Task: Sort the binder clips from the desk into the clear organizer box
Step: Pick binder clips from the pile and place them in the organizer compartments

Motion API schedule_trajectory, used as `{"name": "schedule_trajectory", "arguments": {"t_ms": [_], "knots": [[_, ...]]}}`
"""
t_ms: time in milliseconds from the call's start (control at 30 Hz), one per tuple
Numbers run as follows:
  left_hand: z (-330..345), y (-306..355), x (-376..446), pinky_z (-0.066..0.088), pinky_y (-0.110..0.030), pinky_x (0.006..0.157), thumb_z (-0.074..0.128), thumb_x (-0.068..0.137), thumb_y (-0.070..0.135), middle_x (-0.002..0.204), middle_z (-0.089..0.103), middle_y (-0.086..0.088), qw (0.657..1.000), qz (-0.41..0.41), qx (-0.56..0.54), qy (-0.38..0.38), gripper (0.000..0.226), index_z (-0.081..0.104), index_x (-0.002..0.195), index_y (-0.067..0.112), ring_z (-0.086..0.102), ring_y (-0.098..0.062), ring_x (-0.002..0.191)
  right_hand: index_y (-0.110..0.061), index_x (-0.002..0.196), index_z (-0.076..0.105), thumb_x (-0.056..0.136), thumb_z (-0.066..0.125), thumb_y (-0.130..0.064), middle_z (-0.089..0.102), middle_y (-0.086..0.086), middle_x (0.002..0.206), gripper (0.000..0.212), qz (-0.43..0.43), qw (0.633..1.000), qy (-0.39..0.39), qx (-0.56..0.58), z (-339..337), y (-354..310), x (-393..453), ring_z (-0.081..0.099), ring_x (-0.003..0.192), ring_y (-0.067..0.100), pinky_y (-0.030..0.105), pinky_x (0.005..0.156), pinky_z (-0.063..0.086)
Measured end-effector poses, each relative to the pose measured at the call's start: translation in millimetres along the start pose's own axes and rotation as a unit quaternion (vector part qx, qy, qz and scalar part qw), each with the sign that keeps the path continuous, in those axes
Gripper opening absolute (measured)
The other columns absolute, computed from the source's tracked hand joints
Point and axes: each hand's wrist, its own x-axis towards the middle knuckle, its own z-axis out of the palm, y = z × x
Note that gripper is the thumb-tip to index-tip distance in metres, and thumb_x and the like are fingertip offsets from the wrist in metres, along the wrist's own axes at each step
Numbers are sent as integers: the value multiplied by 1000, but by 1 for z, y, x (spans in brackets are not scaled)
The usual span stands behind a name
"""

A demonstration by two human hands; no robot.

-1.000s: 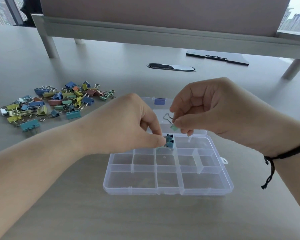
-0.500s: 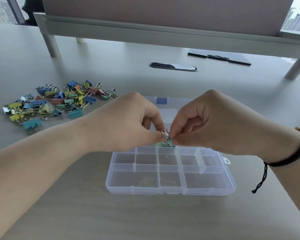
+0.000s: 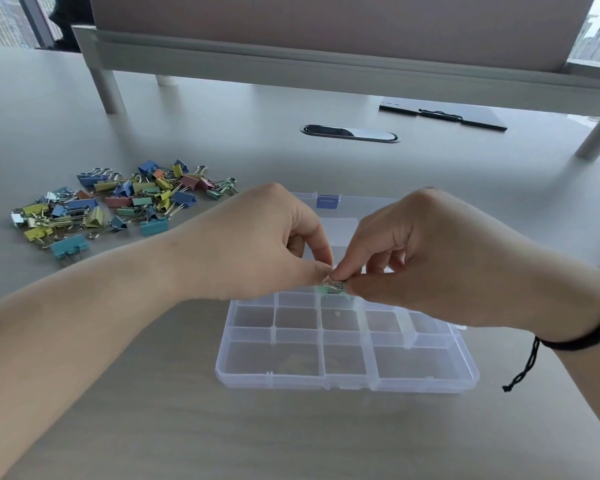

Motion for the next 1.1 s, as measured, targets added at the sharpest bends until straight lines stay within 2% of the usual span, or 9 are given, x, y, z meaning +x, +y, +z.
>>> {"name": "schedule_trajectory", "arguments": {"t_ms": [100,200,333,500,667,833,933,1000,1100], "knots": [[-1,0,0,33,-13,44,75,80,40,45,49,8,1000,0,0,-1,10,75,78,30,37,-7,39,-35,79,80,77,77,-17,65,-25,60,18,2,1000,15,26,0,-2,0,60,56,-3,2,52,38],[-1,0,0,33,-14,44,76,79,39,44,48,9,1000,-1,-4,-5,10,75,79,29,37,-7,39,-30,76,80,77,79,-14,66,-24,60,16,0,999,9,44,-1,-2,-1,61,54,-7,0,51,37],[-1,0,-1,34,-15,45,74,80,39,44,48,10,1000,0,-3,-4,9,75,78,31,38,-6,39,-35,75,80,77,80,-19,65,-25,59,16,-3,1000,-5,20,0,-2,0,60,58,-7,1,52,37],[-1,1,-1,33,-13,44,74,79,43,44,48,11,1000,-7,-2,-5,12,74,78,31,38,-5,39,-43,85,78,83,70,-29,68,-17,73,17,-24,998,-23,-57,0,1,-2,57,74,-7,3,64,38],[-1,1,-1,32,-14,43,75,78,46,45,48,11,1000,-8,0,-8,14,74,79,32,37,-5,39,-47,97,74,91,60,-37,62,-20,88,19,-32,992,-57,-107,2,4,-3,46,85,-15,2,69,36],[-2,1,-1,33,-14,43,74,79,44,47,50,10,1000,-5,-1,4,12,75,79,32,38,-5,40,-48,95,73,87,60,-32,61,-18,86,22,-23,995,-61,-69,0,4,-4,54,86,-2,7,68,41],[-2,1,0,40,-21,47,65,84,48,53,57,7,997,-5,-44,59,19,75,84,32,44,-8,43,-40,87,75,83,65,-20,65,-14,76,23,-21,1000,12,-14,-1,7,-1,59,73,5,9,63,43],[-1,5,1,36,-27,41,57,91,47,53,54,4,986,-30,-148,74,26,75,88,28,42,-12,41,-36,85,75,82,69,-17,66,-14,72,20,-19,998,55,13,-1,7,1,58,68,4,8,62,42],[-1,9,2,25,-19,36,53,96,39,58,47,-1,929,-102,-354,48,30,73,95,16,29,-9,40,-37,86,74,81,73,-23,65,-19,76,15,-6,998,66,17,1,9,2,58,68,4,8,62,43]]}}
